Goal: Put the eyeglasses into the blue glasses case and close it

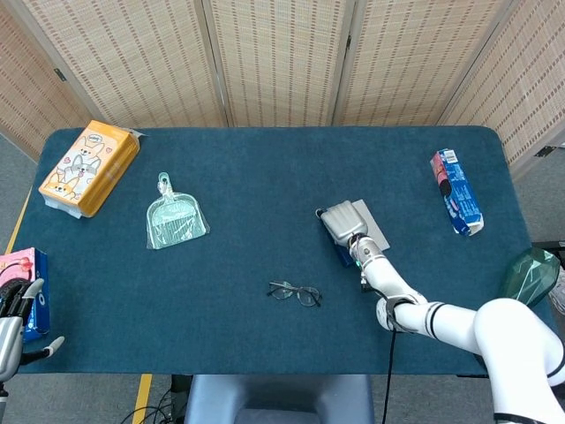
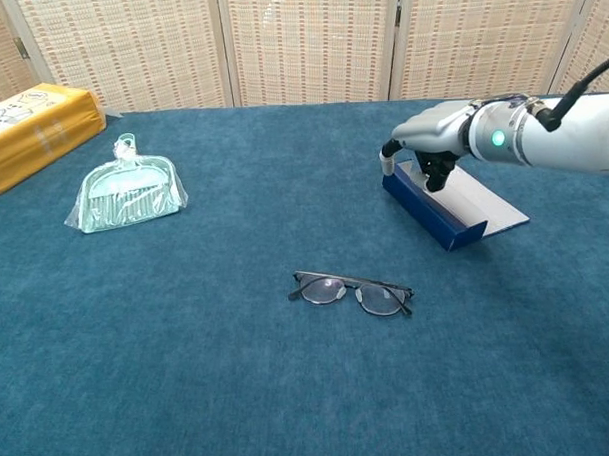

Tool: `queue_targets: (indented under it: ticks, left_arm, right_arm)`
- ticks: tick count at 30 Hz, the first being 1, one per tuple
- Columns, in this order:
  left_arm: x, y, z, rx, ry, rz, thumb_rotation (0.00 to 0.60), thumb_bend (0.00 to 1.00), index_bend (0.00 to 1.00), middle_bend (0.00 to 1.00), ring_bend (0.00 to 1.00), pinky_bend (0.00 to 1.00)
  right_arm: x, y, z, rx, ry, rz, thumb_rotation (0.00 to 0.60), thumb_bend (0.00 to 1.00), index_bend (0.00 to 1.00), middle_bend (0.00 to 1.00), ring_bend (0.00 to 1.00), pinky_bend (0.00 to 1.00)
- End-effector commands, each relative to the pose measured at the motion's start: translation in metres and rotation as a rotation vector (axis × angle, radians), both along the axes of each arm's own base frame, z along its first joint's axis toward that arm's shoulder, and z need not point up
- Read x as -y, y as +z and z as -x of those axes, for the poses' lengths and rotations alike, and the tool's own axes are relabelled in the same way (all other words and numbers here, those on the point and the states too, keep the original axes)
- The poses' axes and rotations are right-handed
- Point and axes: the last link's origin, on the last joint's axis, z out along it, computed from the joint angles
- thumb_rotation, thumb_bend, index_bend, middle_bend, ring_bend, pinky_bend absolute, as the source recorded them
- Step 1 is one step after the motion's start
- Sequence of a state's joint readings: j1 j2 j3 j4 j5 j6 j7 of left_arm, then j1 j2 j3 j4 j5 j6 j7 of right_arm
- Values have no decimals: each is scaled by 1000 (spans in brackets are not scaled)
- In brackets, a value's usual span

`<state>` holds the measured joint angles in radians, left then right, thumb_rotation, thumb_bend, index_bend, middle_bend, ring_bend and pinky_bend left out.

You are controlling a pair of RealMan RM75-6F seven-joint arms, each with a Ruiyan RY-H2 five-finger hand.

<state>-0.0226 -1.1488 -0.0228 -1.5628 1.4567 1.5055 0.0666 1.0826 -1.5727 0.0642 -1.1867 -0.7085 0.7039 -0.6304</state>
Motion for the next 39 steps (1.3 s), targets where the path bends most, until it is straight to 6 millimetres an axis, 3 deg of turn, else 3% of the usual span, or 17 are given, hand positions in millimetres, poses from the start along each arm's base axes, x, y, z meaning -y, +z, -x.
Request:
queue_targets:
  ticks: [1,10,13,18,23,27,33,39]
  left_arm:
    - [-2,0,-1,-1,-5,1,600,163,85,149,105,282]
    - [-6,-5,-7,5,-26,21,600,164,85,149,105,283]
    - [-7,-6,-9,7,-33,25,600,164,85,150,105,282]
    - [-6,-7,-13,10,-43,28,600,163,85,150,105,283]
    - [-2,-4,-12,4,-36,21,600,163,85,149,105,282]
    - [0,-3,-11,2,-30,18,600,164,85,150,105,283]
    - [3,-3,-10,3,-24,15,600,163,85,149,105,282]
    - [6,1,-6,0,-8,8,600,163,85,150,105,283]
  right_arm:
    - [-12,27,10,94,25,39,600,626,220,1000,1000,840]
    - [-52,60,64,31,-59,-36,600,627,220,1000,1000,840]
    - [-61,61,75,10,-75,-58,600,629,220,1000,1000,840]
    - [-73,46,82,10,-83,-117,600,632,220,1000,1000,840]
    - [-83,25,70,41,-64,-195,600,646,207,1000,1000,840]
    - [-85,11,49,81,-21,-231,600,658,169,1000,1000,840]
    - [-71,-7,12,107,45,-225,600,662,121,1000,1000,840]
    - [-48,-21,-10,111,47,-159,600,662,109,1000,1000,840]
